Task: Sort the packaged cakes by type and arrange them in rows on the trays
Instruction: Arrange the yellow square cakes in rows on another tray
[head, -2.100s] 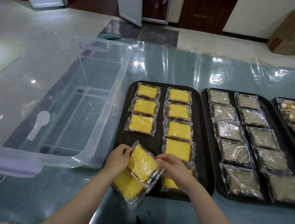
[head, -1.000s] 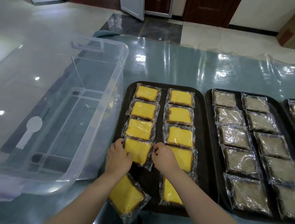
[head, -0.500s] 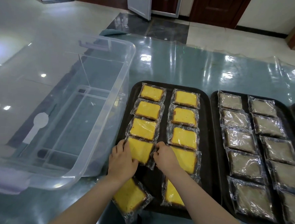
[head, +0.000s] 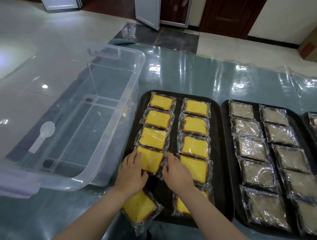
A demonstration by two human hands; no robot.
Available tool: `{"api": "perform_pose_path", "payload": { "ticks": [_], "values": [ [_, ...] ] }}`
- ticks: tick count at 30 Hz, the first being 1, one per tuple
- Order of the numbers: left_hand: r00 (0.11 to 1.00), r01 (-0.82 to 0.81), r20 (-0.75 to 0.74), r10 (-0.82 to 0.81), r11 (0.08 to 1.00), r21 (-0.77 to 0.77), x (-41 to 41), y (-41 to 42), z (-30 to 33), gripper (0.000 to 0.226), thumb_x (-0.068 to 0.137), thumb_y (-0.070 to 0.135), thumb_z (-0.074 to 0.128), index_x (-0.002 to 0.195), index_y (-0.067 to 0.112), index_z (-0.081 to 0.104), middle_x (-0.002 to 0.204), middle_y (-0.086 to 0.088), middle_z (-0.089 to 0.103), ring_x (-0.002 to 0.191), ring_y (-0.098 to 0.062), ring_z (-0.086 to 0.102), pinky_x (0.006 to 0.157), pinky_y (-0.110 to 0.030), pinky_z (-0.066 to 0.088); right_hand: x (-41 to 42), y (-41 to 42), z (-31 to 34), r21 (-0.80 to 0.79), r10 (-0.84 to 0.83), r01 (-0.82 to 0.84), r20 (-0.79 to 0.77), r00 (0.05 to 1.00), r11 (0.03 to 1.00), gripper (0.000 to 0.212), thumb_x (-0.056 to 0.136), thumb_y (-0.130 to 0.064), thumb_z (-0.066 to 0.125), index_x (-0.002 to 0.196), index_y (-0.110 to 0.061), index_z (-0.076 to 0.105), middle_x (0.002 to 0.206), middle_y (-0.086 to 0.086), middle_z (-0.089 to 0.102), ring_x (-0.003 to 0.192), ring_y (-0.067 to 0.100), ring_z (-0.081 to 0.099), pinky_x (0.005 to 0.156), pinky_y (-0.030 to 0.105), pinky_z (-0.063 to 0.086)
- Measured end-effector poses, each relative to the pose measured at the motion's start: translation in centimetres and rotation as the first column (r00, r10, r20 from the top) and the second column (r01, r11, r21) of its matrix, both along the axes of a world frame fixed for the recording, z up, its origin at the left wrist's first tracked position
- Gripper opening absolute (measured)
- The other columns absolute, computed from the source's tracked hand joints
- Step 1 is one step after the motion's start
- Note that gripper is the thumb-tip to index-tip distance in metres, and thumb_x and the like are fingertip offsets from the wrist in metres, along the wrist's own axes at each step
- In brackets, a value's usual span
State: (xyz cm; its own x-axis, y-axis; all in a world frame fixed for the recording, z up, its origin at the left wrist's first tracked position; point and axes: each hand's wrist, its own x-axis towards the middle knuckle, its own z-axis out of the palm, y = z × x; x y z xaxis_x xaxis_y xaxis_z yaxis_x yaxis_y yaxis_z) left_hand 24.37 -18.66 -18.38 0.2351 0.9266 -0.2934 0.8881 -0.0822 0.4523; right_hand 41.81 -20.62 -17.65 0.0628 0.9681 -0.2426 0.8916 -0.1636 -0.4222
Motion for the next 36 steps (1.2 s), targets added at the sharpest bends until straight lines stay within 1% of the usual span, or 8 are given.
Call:
{"api": "perform_pose_path", "payload": {
  "ticks": [4,9,13,18,23,25,31,36],
  "values": [
    [0.999,0.035,-0.018,-0.035,0.999,-0.013,-0.7,-0.6,0.0,0.075,0.096,0.036,0.05,0.157,0.019,0.01,0.164,-0.003,0.006,0.151,-0.025,0.008,0.122,-0.043,0.014,-0.5,-1.6,0.0,0.002,-0.003,0.003,-0.067,0.998,1.0,0.026,0.099,-0.024,0.047,0.125,-0.022,0.044,0.101,-0.003,0.062,0.077,0.015,0.062,0.061,0.033,0.053],
    [0.993,0.089,-0.068,-0.093,0.994,-0.056,-1.7,-1.7,-0.3,0.075,0.096,0.036,0.049,0.157,0.019,0.007,0.164,-0.002,0.005,0.151,-0.024,0.008,0.122,-0.043,0.015,-1.0,-3.7,-0.9,-0.051,0.036,-0.04,-0.08,0.996,0.998,0.009,0.099,-0.026,0.047,0.107,-0.024,0.044,0.077,-0.007,0.059,0.064,0.014,0.058,0.058,0.038,0.053],
    [0.994,0.082,-0.065,-0.085,0.995,-0.049,-2.8,-2.4,-0.7,0.07,0.096,0.036,0.05,0.155,0.02,0.015,0.162,-0.002,0.011,0.149,-0.025,0.014,0.121,-0.042,0.019,-1.5,-5.1,-1.1,-0.146,0.066,-0.081,-0.102,0.993,0.986,0.007,0.1,-0.026,0.048,0.104,-0.02,0.048,0.08,-0.004,0.06,0.07,0.016,0.059,0.054,0.028,0.044],
    [0.996,0.08,-0.047,-0.079,0.997,0.022,-4.2,-3.1,-1.4,0.052,0.092,0.026,0.054,0.141,0.018,0.039,0.146,-0.003,0.036,0.13,-0.022,0.04,0.107,-0.031,0.035,-2.3,-6.3,-1.0,-0.203,0.074,-0.099,-0.125,0.989,0.974,0.01,0.1,-0.029,0.049,0.096,-0.02,0.048,0.076,-0.005,0.055,0.068,0.015,0.053,0.048,0.021,0.031],
    [0.989,0.116,-0.094,-0.115,0.993,0.012,-5.0,-3.2,-1.5,0.042,0.093,0.027,0.052,0.134,0.019,0.045,0.127,-0.001,0.052,0.116,-0.021,0.052,0.097,-0.033,0.043,-2.9,-6.6,-0.4,-0.343,0.043,-0.104,-0.183,0.982,0.934,0.023,0.095,-0.04,0.057,0.106,-0.02,0.054,0.089,0.0,0.065,0.076,0.016,0.06,0.056,0.028,0.044],
    [0.981,0.154,-0.127,-0.148,0.987,0.039,-5.1,-3.4,-1.5,0.031,0.09,0.024,0.052,0.12,0.019,0.05,0.112,0.0,0.058,0.103,-0.02,0.058,0.086,-0.032,0.044,-3.0,-6.5,-0.3,-0.401,-0.002,-0.083,-0.207,0.978,0.912,0.028,0.094,-0.041,0.06,0.111,-0.02,0.053,0.095,0.0,0.066,0.078,0.015,0.062,0.065,0.032,0.051],
    [0.972,0.184,-0.173,-0.159,0.973,0.14,-5.5,-4.0,-1.8,0.019,0.075,0.014,0.071,0.091,0.015,0.061,0.077,-0.001,0.064,0.061,-0.02,0.063,0.058,-0.032,0.047,-3.0,-6.8,-0.3,-0.468,-0.276,0.067,-0.394,0.877,0.881,0.028,0.096,-0.022,0.059,0.123,-0.02,0.054,0.096,-0.008,0.058,0.073,0.013,0.064,0.066,0.03,0.061],
    [0.996,0.077,-0.049,-0.07,0.982,0.174,-5.1,-4.4,-1.6,0.032,0.081,0.007,0.065,0.112,0.005,0.059,0.093,-0.012,0.064,0.073,-0.03,0.065,0.063,-0.04,0.055,-2.6,-7.1,-0.8,-0.355,-0.394,0.238,-0.477,0.786,0.904,0.021,0.091,-0.016,0.067,0.109,-0.021,0.058,0.093,-0.002,0.061,0.074,0.013,0.062,0.064,0.028,0.059]
  ]
}}
